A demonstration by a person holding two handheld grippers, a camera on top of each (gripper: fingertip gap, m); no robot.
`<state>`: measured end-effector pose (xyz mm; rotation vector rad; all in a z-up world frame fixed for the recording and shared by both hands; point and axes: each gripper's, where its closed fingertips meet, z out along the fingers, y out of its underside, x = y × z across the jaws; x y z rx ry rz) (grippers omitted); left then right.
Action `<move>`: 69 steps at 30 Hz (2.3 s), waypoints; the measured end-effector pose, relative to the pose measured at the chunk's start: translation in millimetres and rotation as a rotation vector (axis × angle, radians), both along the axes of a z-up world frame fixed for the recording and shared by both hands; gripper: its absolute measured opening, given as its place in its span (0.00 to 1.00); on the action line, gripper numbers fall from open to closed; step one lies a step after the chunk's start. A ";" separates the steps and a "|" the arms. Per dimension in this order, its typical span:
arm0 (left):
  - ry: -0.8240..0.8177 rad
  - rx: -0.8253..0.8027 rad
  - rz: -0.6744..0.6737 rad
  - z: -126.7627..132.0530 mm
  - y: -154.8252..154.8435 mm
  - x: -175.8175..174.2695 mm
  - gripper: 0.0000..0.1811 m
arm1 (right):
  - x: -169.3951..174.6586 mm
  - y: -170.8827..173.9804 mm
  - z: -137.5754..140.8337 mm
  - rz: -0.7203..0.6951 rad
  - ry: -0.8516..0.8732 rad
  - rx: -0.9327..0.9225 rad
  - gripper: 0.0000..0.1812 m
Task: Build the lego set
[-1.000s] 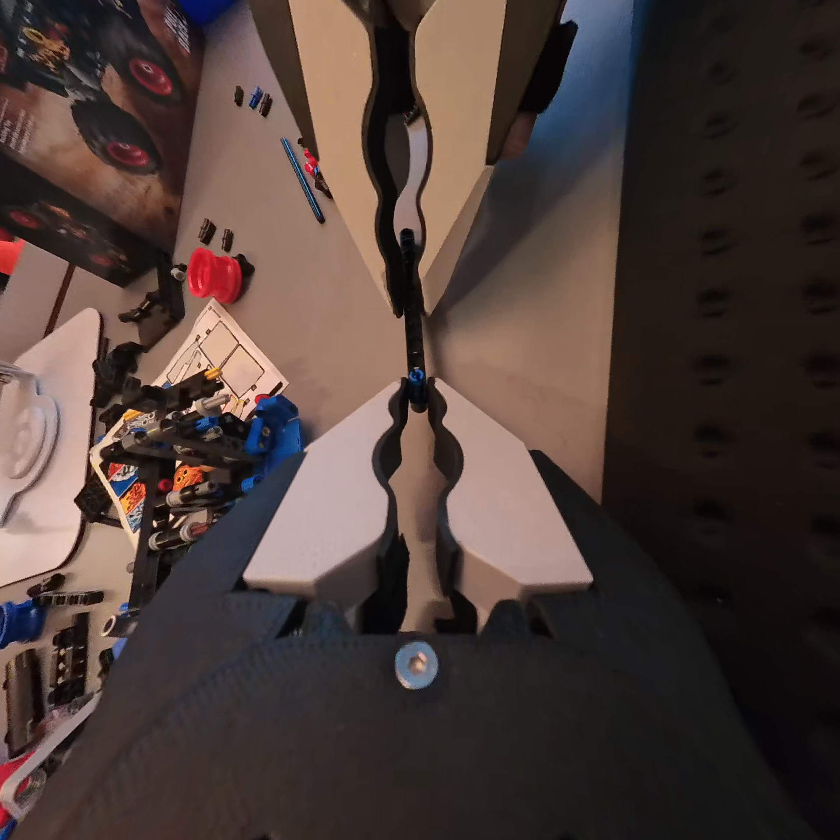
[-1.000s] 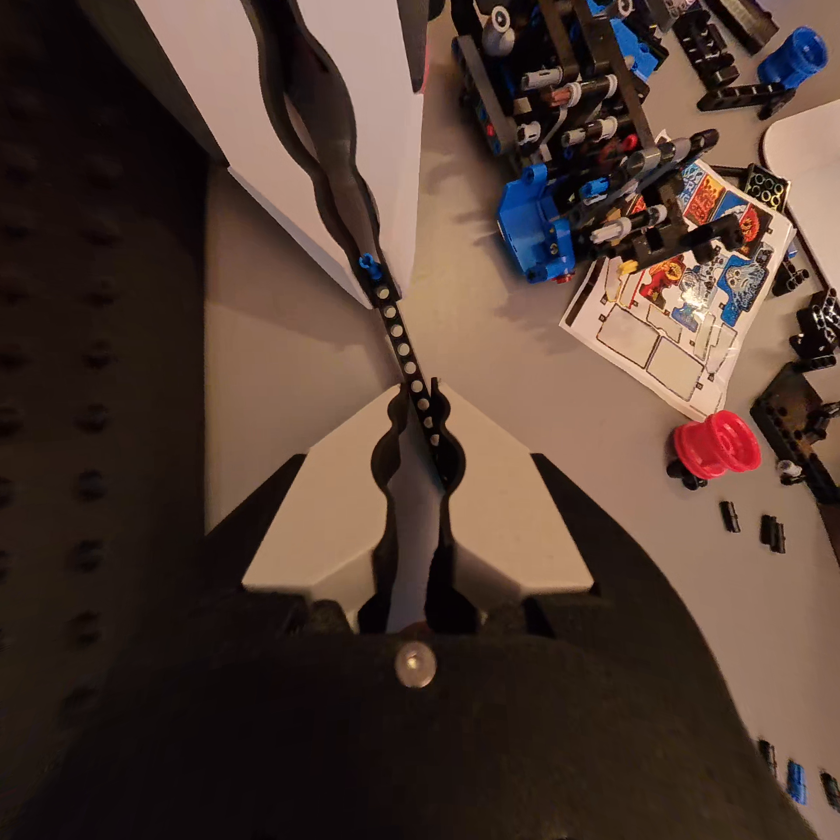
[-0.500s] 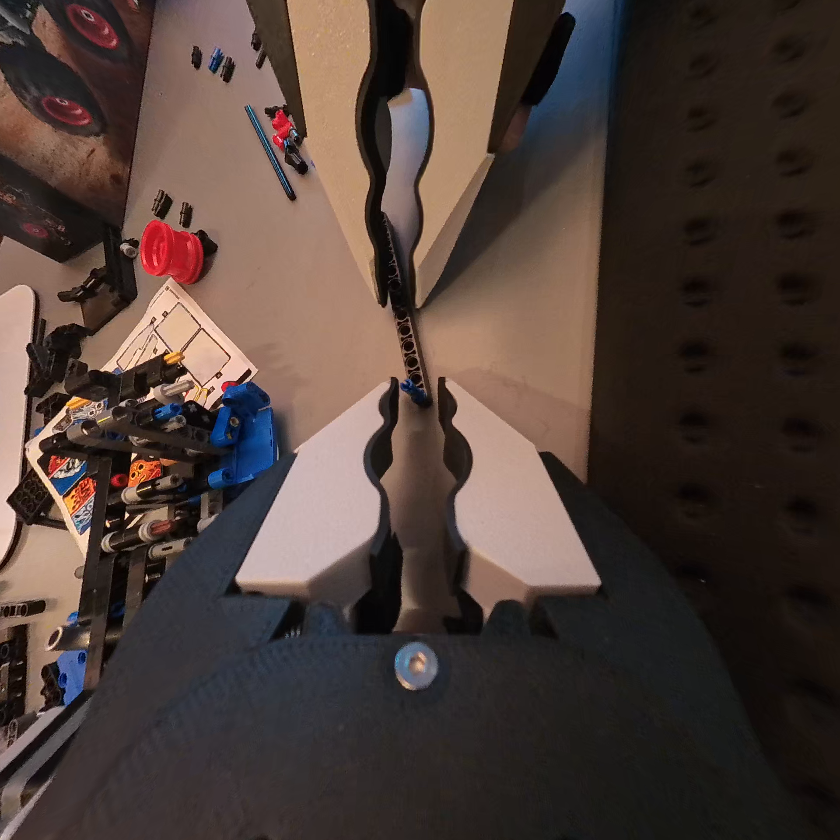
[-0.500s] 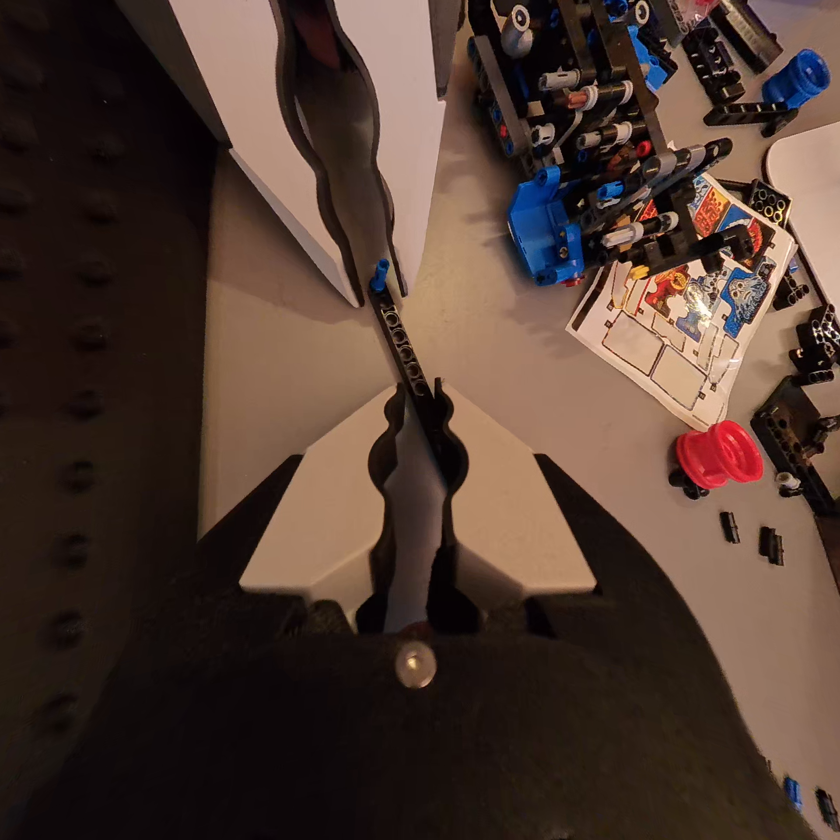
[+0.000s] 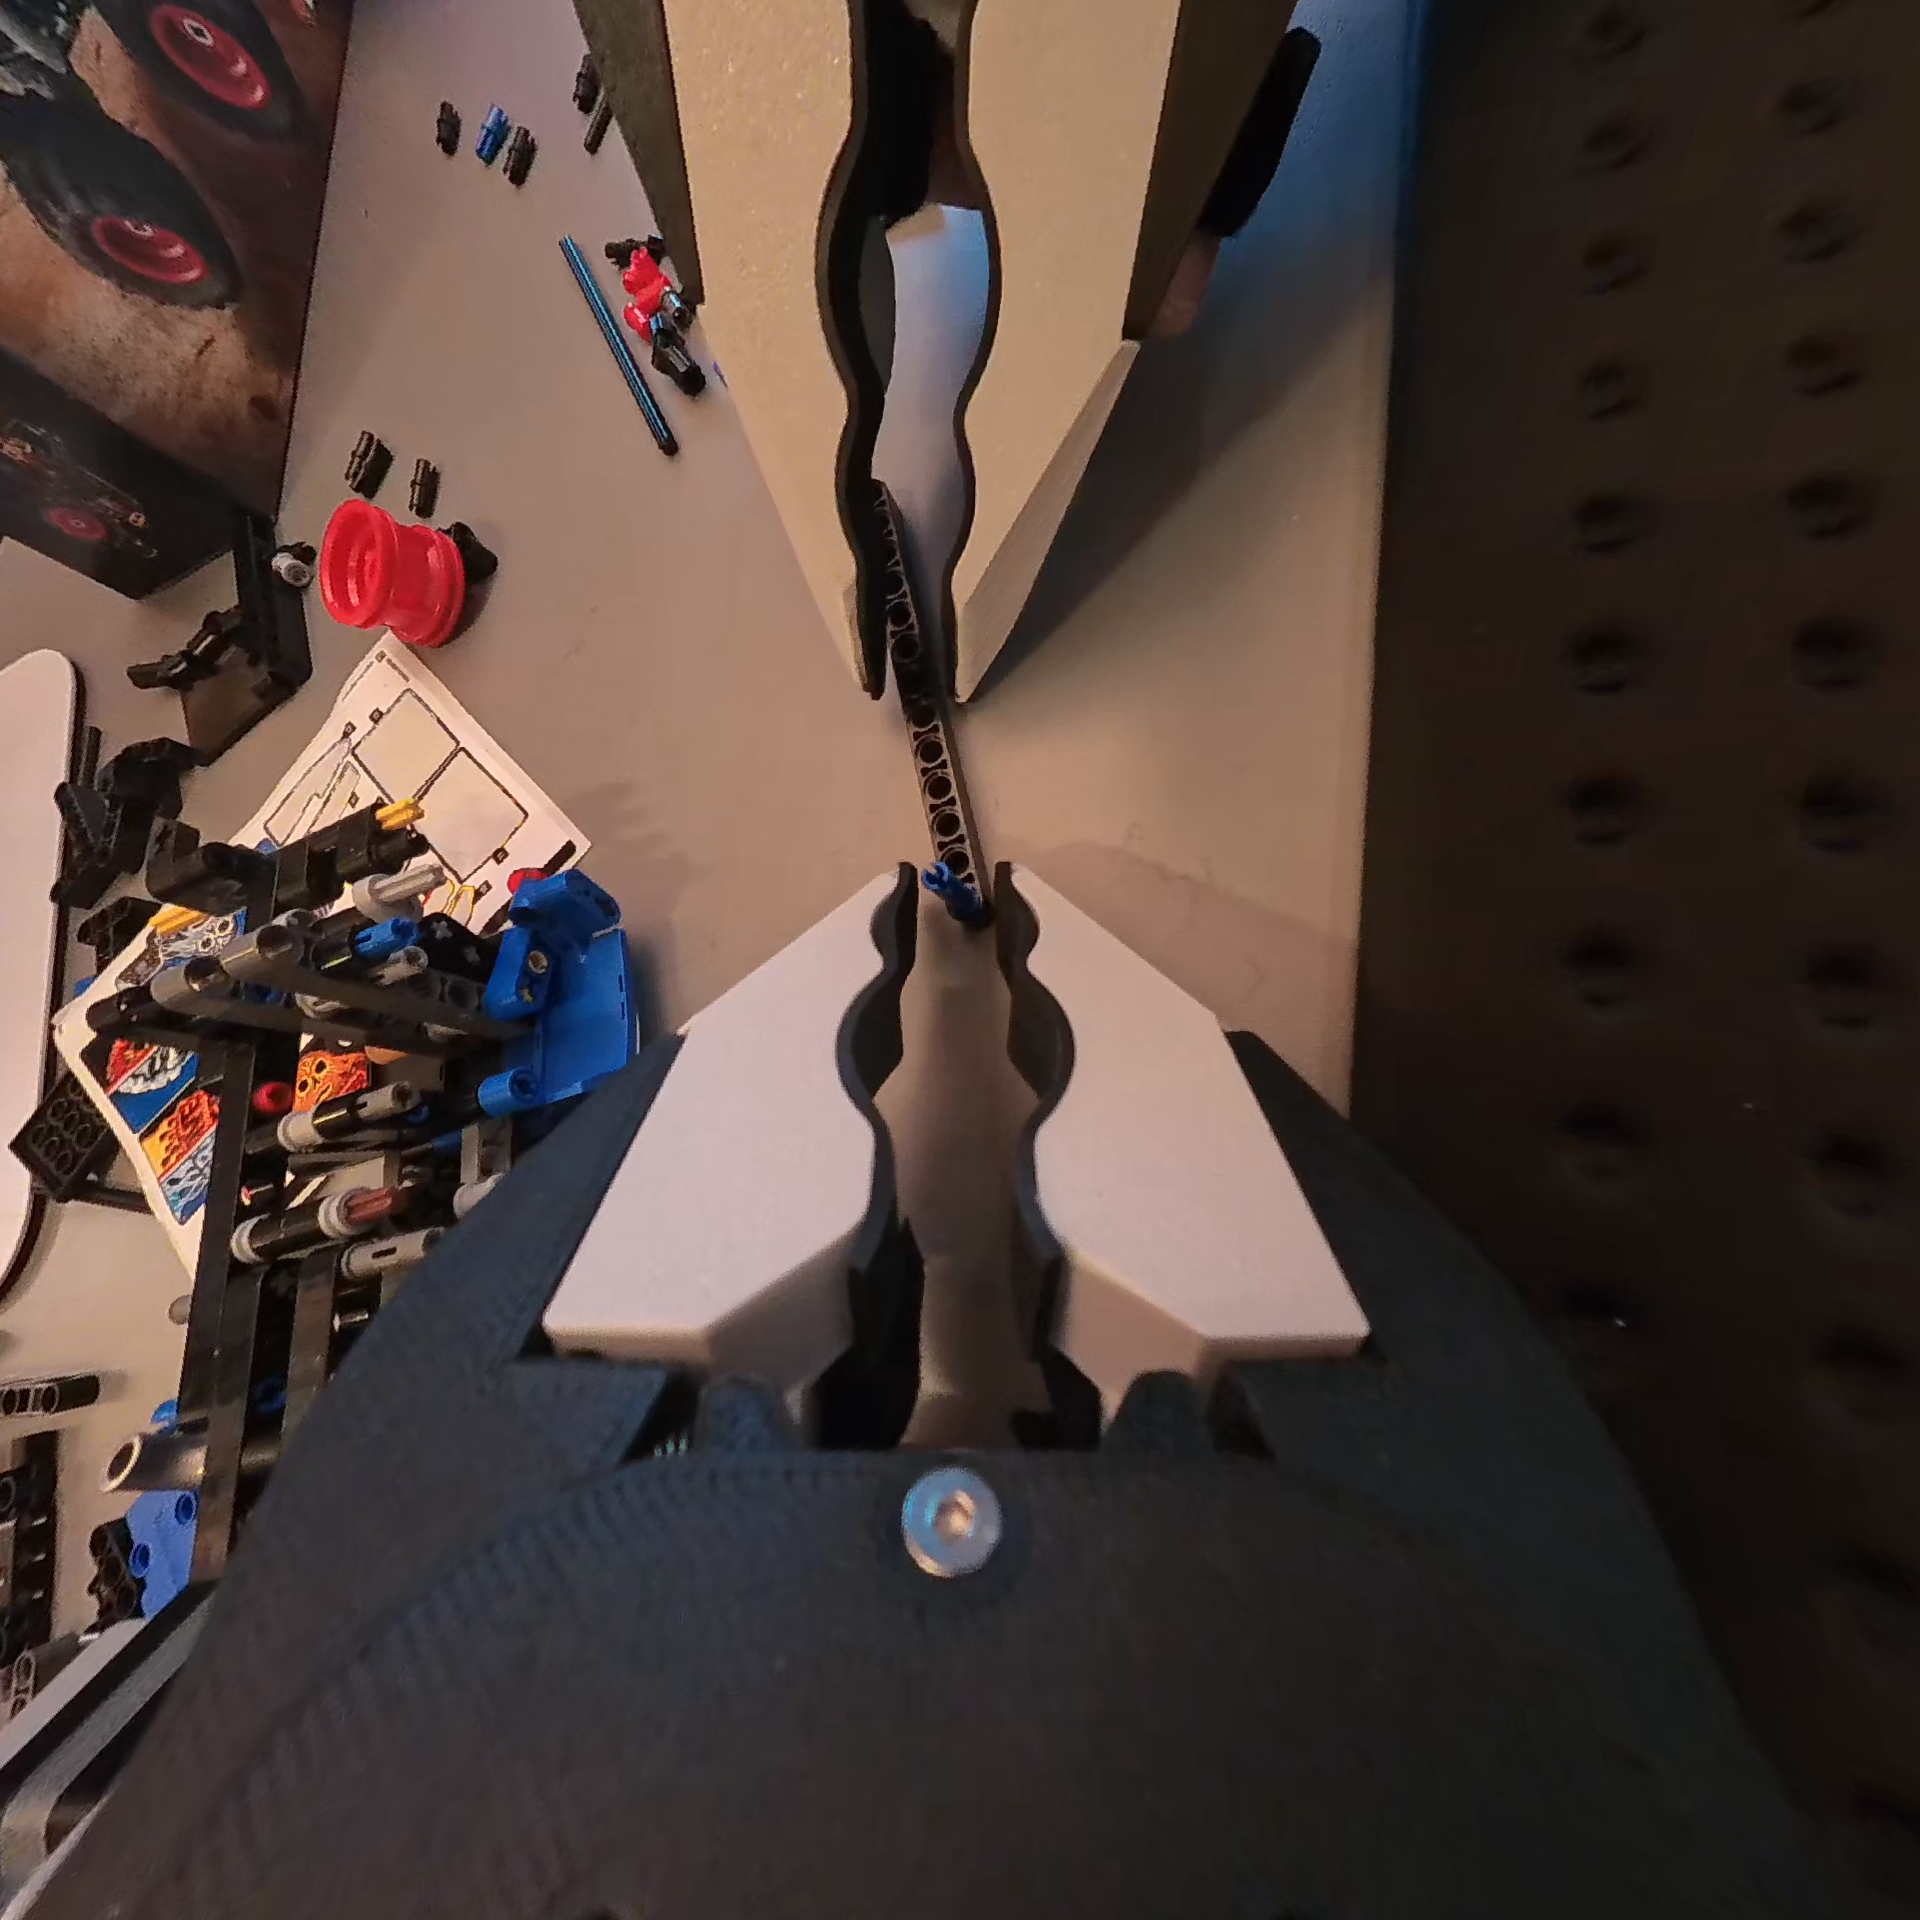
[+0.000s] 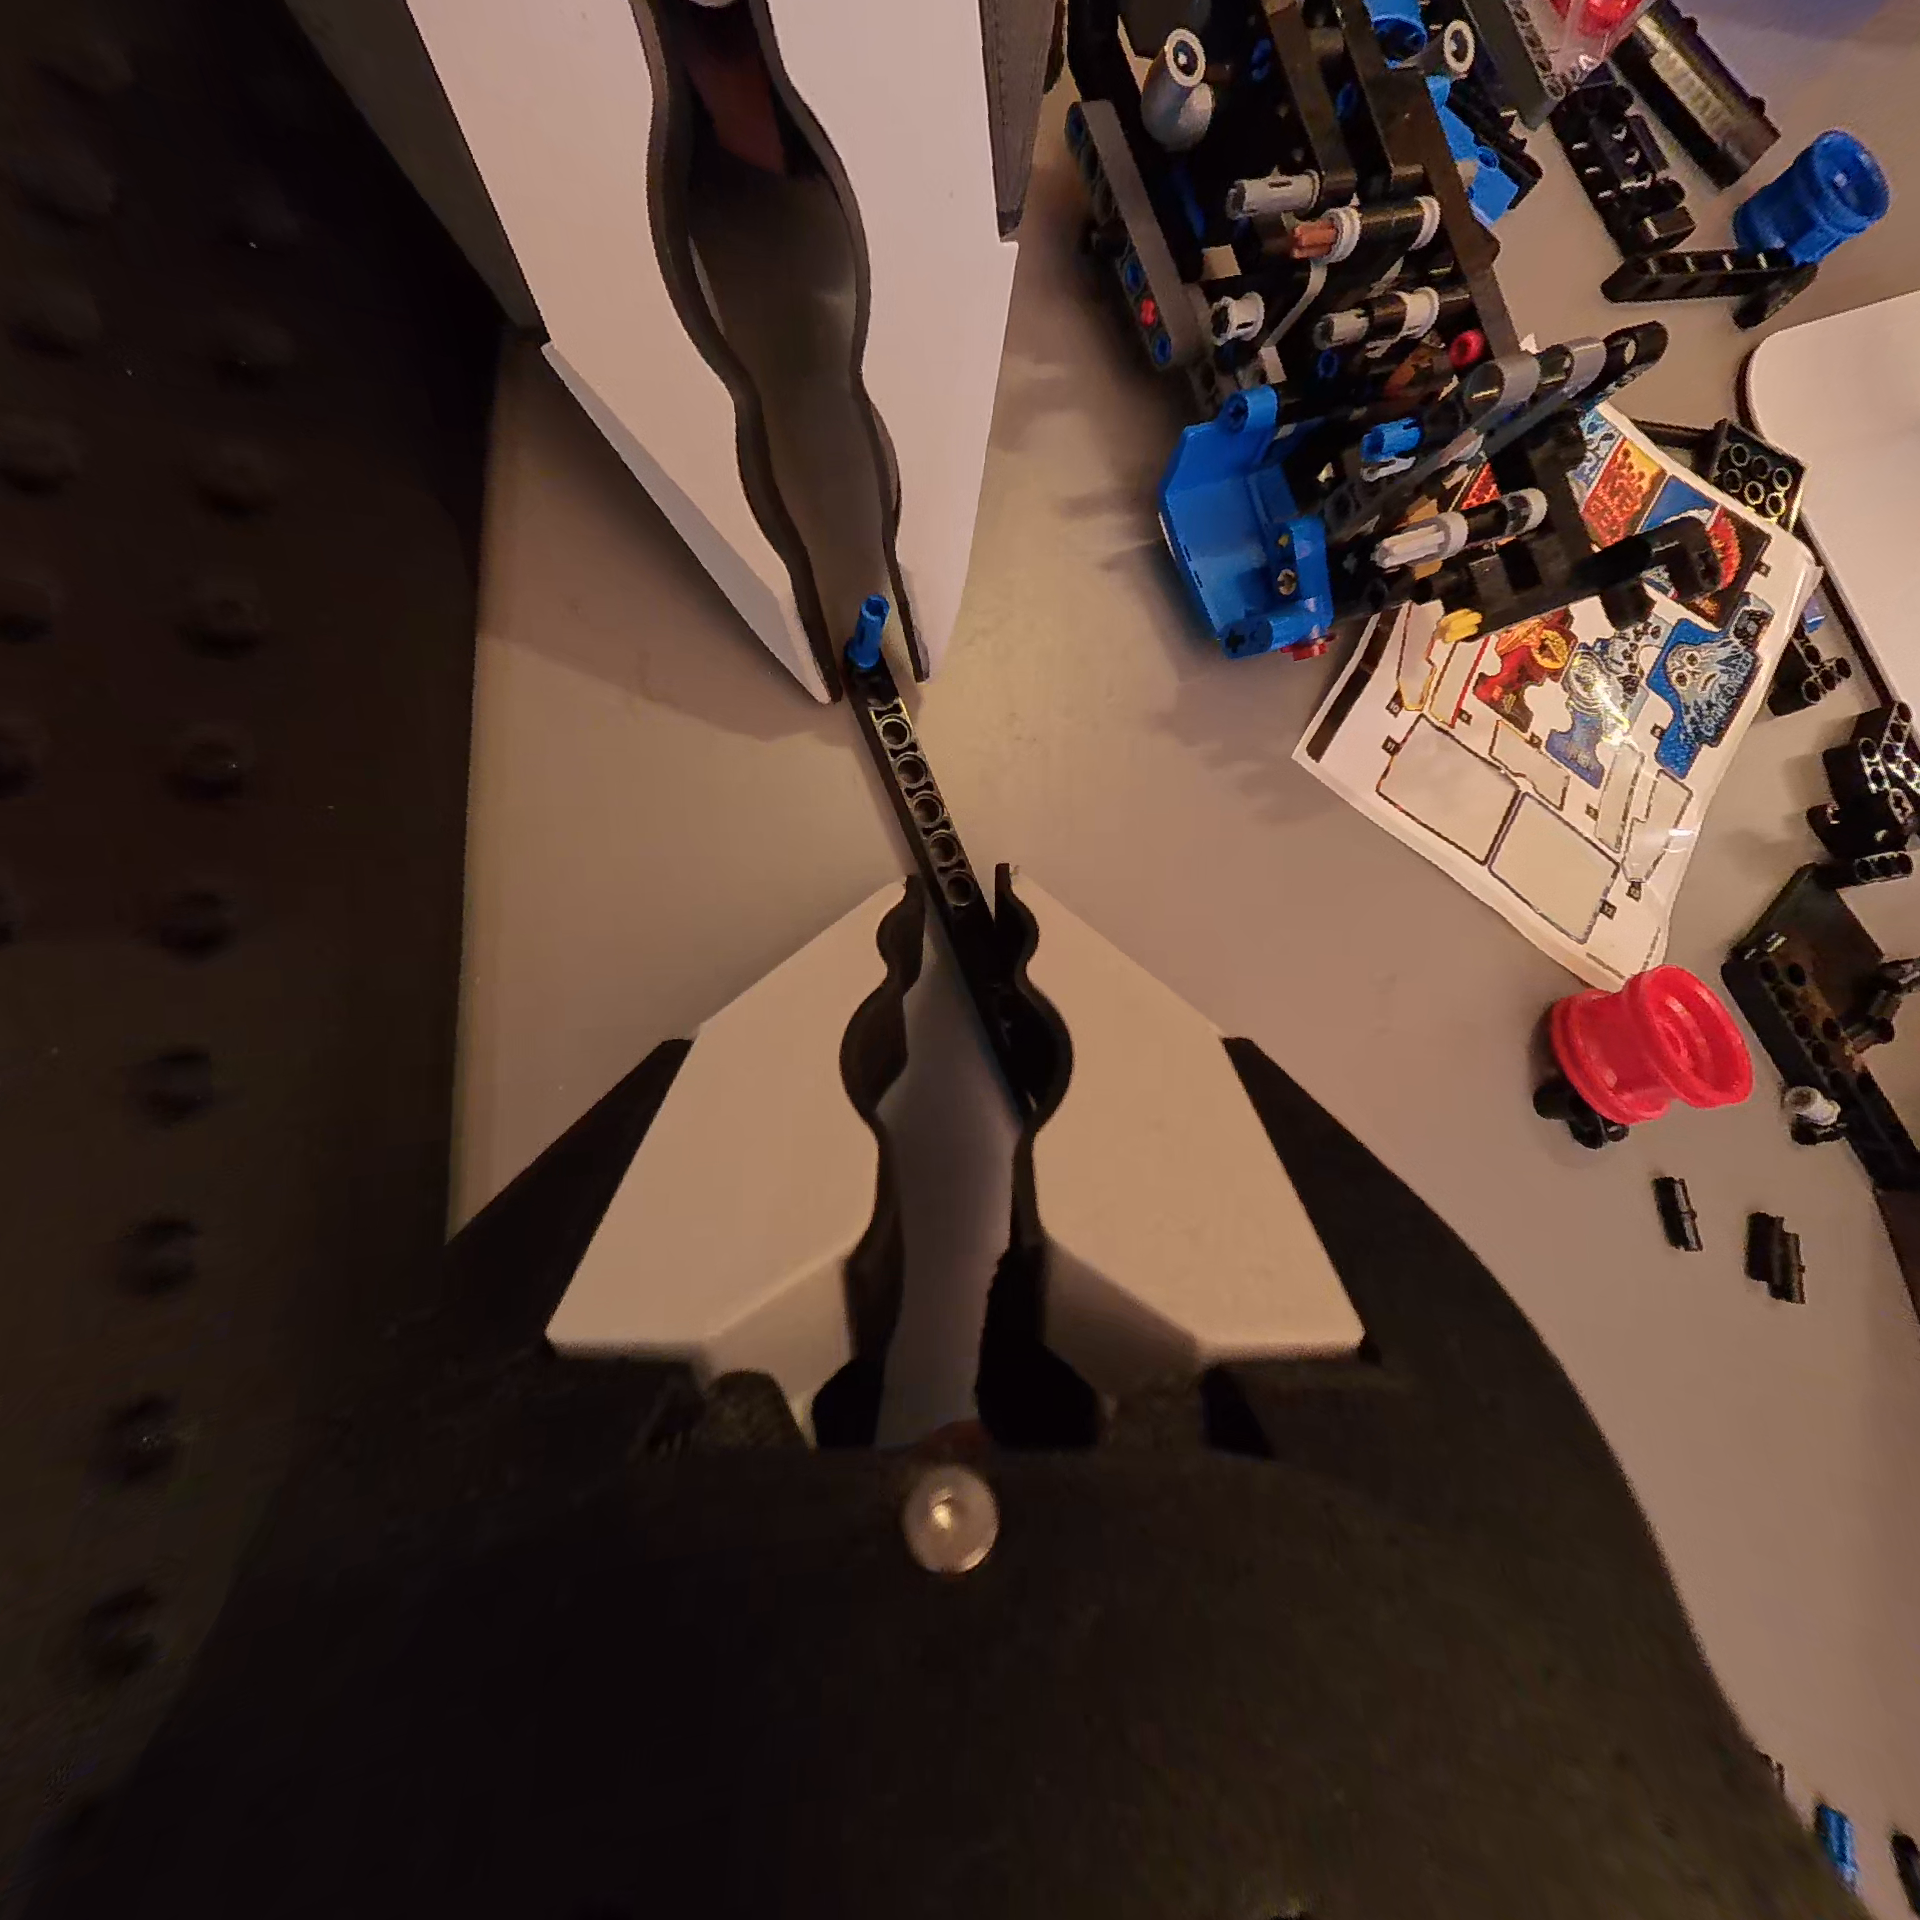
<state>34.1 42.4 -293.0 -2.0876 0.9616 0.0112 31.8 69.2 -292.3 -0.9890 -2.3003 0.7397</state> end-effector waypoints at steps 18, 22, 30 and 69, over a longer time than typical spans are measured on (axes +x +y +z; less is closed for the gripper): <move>0.003 -0.001 -0.004 0.8 -0.3 -0.5 0.06 | 0.8 -0.8 -0.2 0.010 0.003 -0.006 0.05; 0.002 -0.002 -0.004 1.2 -0.1 -1.2 0.06 | 0.9 -0.8 -0.1 0.011 0.003 -0.006 0.05; 0.002 -0.002 -0.005 1.9 0.2 -2.3 0.06 | 1.3 -0.9 -0.3 0.013 0.003 -0.005 0.05; -0.021 -0.023 0.008 0.8 -3.2 -15.2 0.06 | -5.7 -40.7 20.2 0.108 0.053 -0.122 0.09</move>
